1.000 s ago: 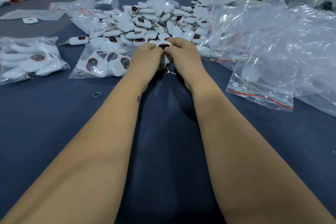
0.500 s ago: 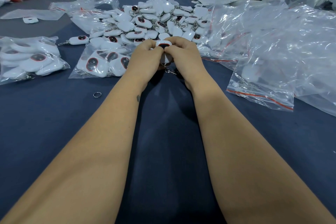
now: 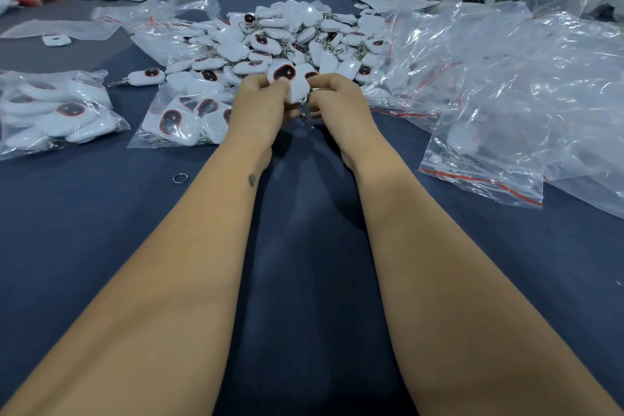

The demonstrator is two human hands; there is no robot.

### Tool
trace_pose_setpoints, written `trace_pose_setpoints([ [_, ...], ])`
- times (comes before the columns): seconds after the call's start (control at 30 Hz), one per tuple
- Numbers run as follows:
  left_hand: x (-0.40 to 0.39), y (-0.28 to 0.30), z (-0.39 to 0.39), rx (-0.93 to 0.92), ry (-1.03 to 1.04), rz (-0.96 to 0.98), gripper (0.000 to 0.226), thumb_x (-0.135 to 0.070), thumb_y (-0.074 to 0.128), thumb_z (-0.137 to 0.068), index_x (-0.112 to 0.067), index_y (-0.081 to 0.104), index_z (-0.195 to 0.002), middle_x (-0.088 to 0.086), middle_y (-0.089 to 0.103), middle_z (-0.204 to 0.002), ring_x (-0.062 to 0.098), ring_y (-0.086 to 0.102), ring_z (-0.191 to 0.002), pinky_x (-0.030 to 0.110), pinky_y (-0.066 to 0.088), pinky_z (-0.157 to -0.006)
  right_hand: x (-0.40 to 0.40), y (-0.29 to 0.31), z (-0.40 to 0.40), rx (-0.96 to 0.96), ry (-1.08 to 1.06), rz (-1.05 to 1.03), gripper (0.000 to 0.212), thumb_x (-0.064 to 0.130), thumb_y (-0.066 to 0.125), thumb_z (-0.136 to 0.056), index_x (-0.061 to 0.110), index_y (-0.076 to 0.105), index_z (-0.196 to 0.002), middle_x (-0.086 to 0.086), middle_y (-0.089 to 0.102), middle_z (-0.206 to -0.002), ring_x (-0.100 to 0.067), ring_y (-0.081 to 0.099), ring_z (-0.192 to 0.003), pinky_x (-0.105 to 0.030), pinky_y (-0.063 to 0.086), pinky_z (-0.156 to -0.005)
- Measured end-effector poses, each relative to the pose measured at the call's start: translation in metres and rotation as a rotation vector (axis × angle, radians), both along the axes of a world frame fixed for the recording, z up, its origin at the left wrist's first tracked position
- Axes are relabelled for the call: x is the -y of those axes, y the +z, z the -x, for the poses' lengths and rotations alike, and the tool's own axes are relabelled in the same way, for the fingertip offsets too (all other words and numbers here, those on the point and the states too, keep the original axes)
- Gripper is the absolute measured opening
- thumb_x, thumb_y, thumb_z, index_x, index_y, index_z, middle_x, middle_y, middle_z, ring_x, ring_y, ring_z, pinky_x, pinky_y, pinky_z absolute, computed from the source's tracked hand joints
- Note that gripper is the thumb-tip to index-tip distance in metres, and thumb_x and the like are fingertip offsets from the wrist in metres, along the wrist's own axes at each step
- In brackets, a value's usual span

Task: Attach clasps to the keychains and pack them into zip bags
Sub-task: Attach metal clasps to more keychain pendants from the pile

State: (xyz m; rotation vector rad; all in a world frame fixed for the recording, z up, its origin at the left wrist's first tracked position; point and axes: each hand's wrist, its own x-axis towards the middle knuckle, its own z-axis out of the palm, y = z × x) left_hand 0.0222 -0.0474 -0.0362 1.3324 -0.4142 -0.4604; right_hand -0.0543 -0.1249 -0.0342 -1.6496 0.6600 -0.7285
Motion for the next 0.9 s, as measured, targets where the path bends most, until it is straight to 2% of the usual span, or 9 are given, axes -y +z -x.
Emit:
trace_pose_setpoints([
  [0.07, 0.0, 0.002, 0.0, -0.089, 0.003, 0.082, 0.026, 0.003, 0.05, -0.09, -0.004, 0.052, -0.115, 0.015, 0.065, -0.105, 0.013, 0.067, -0.07, 0.025, 0.059, -0.07, -0.003, 0.001, 0.002, -0.028, 0.048, 0.071, 0.031, -0.003, 0.051, -0.079, 0.016, 0.069, -0.094, 0.004, 0.066, -0.077, -0.011, 0.058, -0.067, -0.021, 0.049, -0.064],
  [0.1, -0.001, 0.003, 0.0, -0.102, 0.004, 0.101, 0.03, 0.004, 0.051, -0.089, -0.005, 0.051, -0.118, 0.015, 0.064, -0.107, 0.015, 0.068, -0.072, 0.027, 0.06, -0.073, -0.004, 0.001, 0.002, -0.035, 0.055, 0.104, 0.031, -0.004, 0.051, -0.077, 0.017, 0.07, -0.09, 0.006, 0.064, -0.072, -0.009, 0.055, -0.064, -0.02, 0.046, -0.062],
  [0.27, -0.004, 0.006, 0.004, -0.134, -0.021, 0.157, 0.027, 0.008, 0.048, -0.087, -0.011, 0.052, -0.105, 0.012, 0.064, -0.093, 0.016, 0.07, -0.067, 0.027, 0.058, -0.067, -0.002, -0.001, 0.003, -0.009, 0.012, 0.08, 0.031, -0.005, 0.048, -0.082, 0.002, 0.072, -0.101, -0.006, 0.067, -0.08, -0.015, 0.054, -0.072, -0.026, 0.045, -0.068],
  [0.37, -0.005, 0.006, 0.004, -0.144, -0.012, 0.181, 0.027, 0.009, 0.054, -0.085, -0.012, 0.05, -0.102, 0.013, 0.06, -0.096, 0.016, 0.07, -0.069, 0.026, 0.058, -0.067, -0.002, 0.0, 0.003, -0.001, -0.011, 0.049, 0.028, -0.004, 0.049, -0.083, -0.001, 0.072, -0.099, -0.009, 0.067, -0.083, -0.014, 0.053, -0.074, -0.025, 0.044, -0.071],
  [0.53, -0.008, 0.006, 0.005, -0.021, -0.023, 0.204, 0.039, 0.008, 0.06, -0.087, -0.018, 0.055, -0.115, 0.013, 0.061, -0.102, 0.022, 0.066, -0.089, 0.03, 0.059, -0.076, -0.004, 0.003, 0.005, 0.08, 0.007, 0.026, 0.012, -0.001, 0.061, -0.084, 0.007, 0.07, -0.083, -0.002, 0.062, -0.071, -0.01, 0.052, -0.066, -0.019, 0.046, -0.066],
  [0.63, -0.01, 0.009, 0.005, 0.012, 0.004, 0.242, 0.036, 0.008, 0.062, -0.085, -0.016, 0.057, -0.112, 0.005, 0.063, -0.09, 0.015, 0.066, -0.082, 0.028, 0.058, -0.076, -0.004, 0.003, 0.008, 0.116, -0.001, 0.028, 0.014, 0.005, 0.064, -0.089, 0.014, 0.067, -0.079, 0.001, 0.06, -0.071, -0.009, 0.051, -0.061, -0.013, 0.046, -0.06],
  [0.77, -0.011, 0.013, 0.007, 0.114, 0.048, 0.235, 0.033, 0.008, 0.061, -0.085, -0.015, 0.061, -0.108, 0.004, 0.063, -0.088, 0.01, 0.066, -0.074, 0.024, 0.057, -0.071, -0.003, 0.007, 0.008, 0.205, -0.045, -0.116, 0.011, 0.012, 0.059, -0.095, 0.018, 0.064, -0.087, 0.004, 0.064, -0.081, -0.009, 0.056, -0.065, -0.015, 0.044, -0.059],
  [0.83, -0.011, 0.015, 0.009, 0.235, 0.057, 0.166, 0.03, 0.003, 0.06, -0.087, -0.017, 0.064, -0.108, 0.002, 0.068, -0.088, 0.013, 0.07, -0.081, 0.028, 0.059, -0.073, -0.002, 0.009, 0.008, 0.291, -0.046, -0.237, 0.015, 0.011, 0.054, -0.097, 0.018, 0.061, -0.086, 0.004, 0.066, -0.08, -0.01, 0.061, -0.064, -0.02, 0.046, -0.06],
  [0.9, -0.012, 0.018, 0.011, 0.309, 0.058, 0.137, 0.028, 0.0, 0.057, -0.088, -0.02, 0.066, -0.106, 0.007, 0.072, -0.089, 0.024, 0.071, -0.088, 0.039, 0.061, -0.077, -0.002, 0.01, 0.008, 0.363, -0.052, -0.338, 0.017, 0.009, 0.051, -0.098, 0.017, 0.059, -0.085, 0.001, 0.065, -0.077, -0.012, 0.064, -0.061, -0.021, 0.048, -0.059],
])
